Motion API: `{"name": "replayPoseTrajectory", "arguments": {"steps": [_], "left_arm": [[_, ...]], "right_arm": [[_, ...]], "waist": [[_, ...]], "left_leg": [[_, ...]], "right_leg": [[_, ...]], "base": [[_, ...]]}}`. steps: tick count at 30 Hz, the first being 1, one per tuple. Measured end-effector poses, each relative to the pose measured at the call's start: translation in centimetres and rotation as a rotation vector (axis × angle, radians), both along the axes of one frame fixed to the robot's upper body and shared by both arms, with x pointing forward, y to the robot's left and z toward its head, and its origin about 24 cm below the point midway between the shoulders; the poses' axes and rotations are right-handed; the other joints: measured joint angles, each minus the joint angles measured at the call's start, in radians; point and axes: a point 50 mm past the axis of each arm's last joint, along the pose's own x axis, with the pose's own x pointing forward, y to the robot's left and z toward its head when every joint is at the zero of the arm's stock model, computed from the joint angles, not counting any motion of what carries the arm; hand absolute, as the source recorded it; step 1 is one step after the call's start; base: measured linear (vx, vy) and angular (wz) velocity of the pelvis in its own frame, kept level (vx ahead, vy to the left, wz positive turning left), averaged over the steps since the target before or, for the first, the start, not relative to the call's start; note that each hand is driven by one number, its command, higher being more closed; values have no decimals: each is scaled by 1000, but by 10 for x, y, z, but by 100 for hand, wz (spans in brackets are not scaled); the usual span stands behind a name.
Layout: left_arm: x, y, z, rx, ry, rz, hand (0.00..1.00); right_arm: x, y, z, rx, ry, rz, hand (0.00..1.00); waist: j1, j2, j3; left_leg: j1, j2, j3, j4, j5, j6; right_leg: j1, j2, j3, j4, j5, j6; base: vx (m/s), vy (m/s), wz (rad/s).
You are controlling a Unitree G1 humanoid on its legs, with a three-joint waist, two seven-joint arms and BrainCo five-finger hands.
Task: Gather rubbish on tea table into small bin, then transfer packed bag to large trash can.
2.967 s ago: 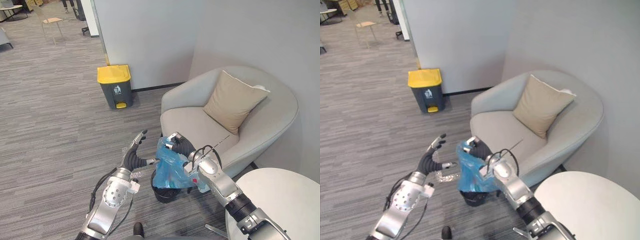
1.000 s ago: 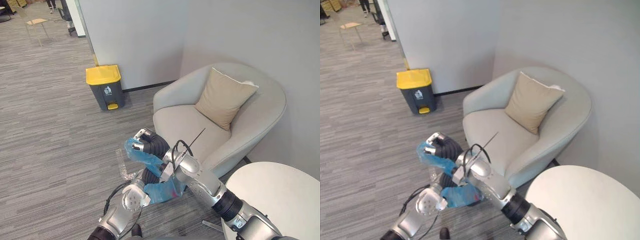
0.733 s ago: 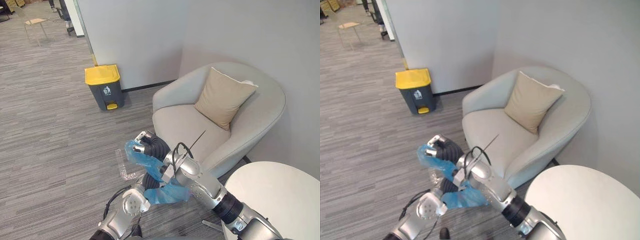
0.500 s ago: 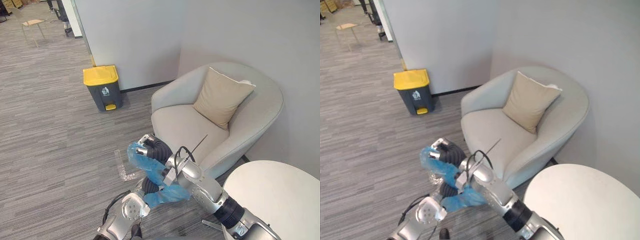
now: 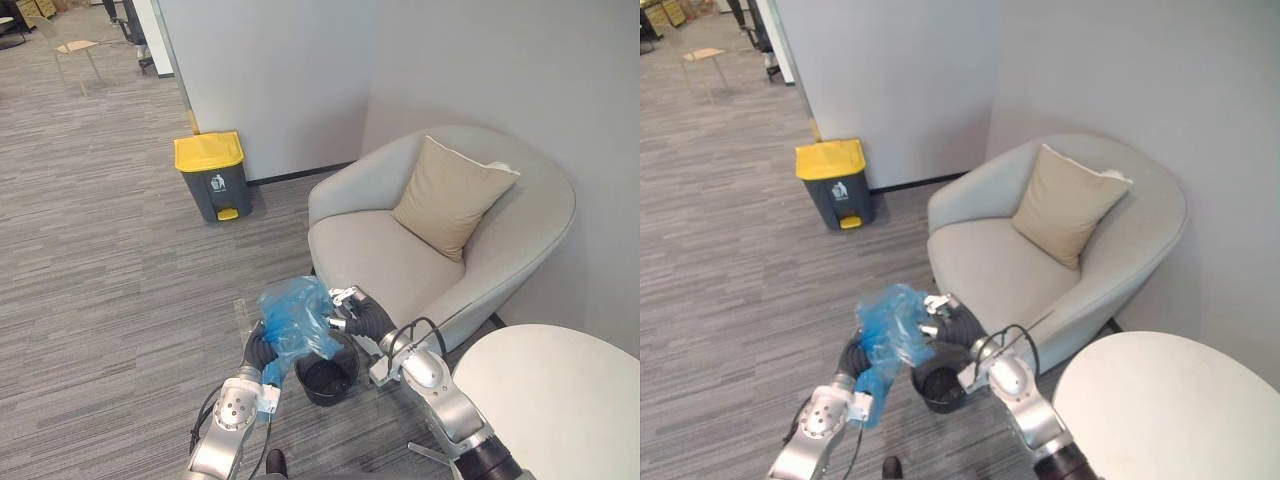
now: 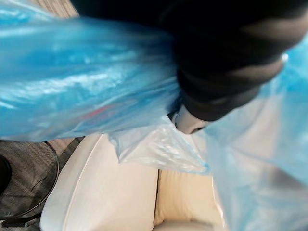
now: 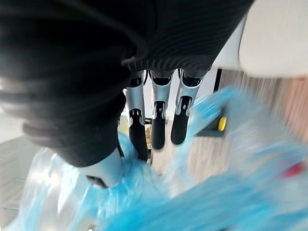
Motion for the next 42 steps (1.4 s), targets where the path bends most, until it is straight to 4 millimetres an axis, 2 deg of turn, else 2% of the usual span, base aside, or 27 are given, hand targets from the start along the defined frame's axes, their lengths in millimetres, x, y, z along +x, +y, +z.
{"name": "replayPoseTrajectory", "arguments": {"steps": [2, 5, 7, 11, 15, 17, 18, 20, 23, 28, 31, 35, 38, 40, 42], "left_arm": [[-2, 1, -4, 6, 31, 6, 100], [-2, 5, -3, 7, 28, 27, 100], [-4, 16, -5, -6, 36, 81, 100], [-14, 36, -21, -1, 115, 178, 100], [-33, 50, -44, -10, 229, 282, 100], [-50, 58, -62, -26, 333, 357, 100], [-53, 60, -65, -28, 350, 370, 100], [-69, 65, -79, -54, 444, 440, 100], [-83, 70, -89, -74, 508, 497, 100], [-113, 67, -108, -94, 654, 560, 100], [-125, 61, -114, -119, 705, 596, 100], [-115, 59, -112, -124, 682, 591, 100], [-104, 58, -111, -127, 663, 578, 100], [-92, 53, -109, -134, 638, 558, 100], [-84, 54, -105, -135, 607, 556, 100]], "right_arm": [[-2, -13, -6, -93, -14, -38, 0], [-1, -28, -9, -135, -21, -114, 0], [0, -48, -15, -176, -9, -203, 0], [-4, -69, -31, -180, 62, -318, 0], [-20, -89, -71, -128, 249, -514, 0], [-38, -100, -103, -114, 415, -623, 0], [-41, -101, -108, -112, 445, -639, 0], [-63, -111, -133, -65, 597, -756, 0], [-79, -117, -149, -55, 699, -820, 0], [-100, -113, -170, -25, 848, -876, 0], [-102, -108, -173, -17, 876, -889, 0], [-91, -106, -170, -6, 850, -894, 0], [-80, -99, -166, 22, 824, -892, 0], [-70, -87, -163, 49, 805, -880, 0], [-70, -86, -163, 41, 803, -877, 0]], "waist": [[1, -1, 0], [1, 0, 0], [0, 0, 0], [-3, 0, 0], [-4, 1, 1], [-4, 2, 1], [-4, 2, 2], [-3, 6, 10], [-3, 10, 14], [2, 16, 24], [17, 14, 32], [34, 12, 59], [44, -8, 82], [43, -40, 97], [46, -45, 102]], "left_leg": [[-1, 0, -4, 0, -2, -1], [0, 0, -4, 0, -2, 0], [0, -2, -5, 0, -4, -1], [1, -3, -6, 0, -8, -5], [3, -4, -6, 0, -16, -7], [5, -5, -5, 0, -19, -5], [7, -5, -5, 0, -19, -4], [30, -7, -1, 0, -26, -4], [41, -7, 7, 0, -32, -8], [80, -3, 44, 0, -52, -12], [101, -1, 86, 0, -66, -15], [97, -1, 140, 6, -68, -13], [94, -2, 172, 6, -70, -9], [54, -1, 178, 51, -87, 8], [16, 9, 172, 115, -110, 23]], "right_leg": [[1, -1, -3, 0, -7, 10], [2, -2, -3, 0, -7, 10], [2, -1, -5, 1, -11, 11], [4, -1, -5, 2, -16, 10], [5, -2, -6, 3, -25, 10], [6, -3, -6, 5, -29, 4], [8, -3, -6, 6, -29, 3], [33, -3, -5, 5, -31, 3], [40, -3, -1, 4, -36, 3], [52, -3, 33, 21, -54, 1], [47, -2, 75, 30, -55, 1], [-3, -3, 123, 66, -53, 4], [-33, -4, 145, 89, -51, 9], [-78, -18, 129, 153, -59, 22], [-105, -23, 112, 194, -55, 34]], "base": [[8, 9, 5], [0, 0, 0], [15, 1, 1], [39, -6, 1], [56, -12, 1], [79, -18, 0], [86, -21, 1], [89, -24, -2], [62, -20, -7], [44, -9, -20], [30, 13, -36], [13, 31, -42], [-23, 23, -33], [-10, 19, -7], [-18, 5, 15]]}}
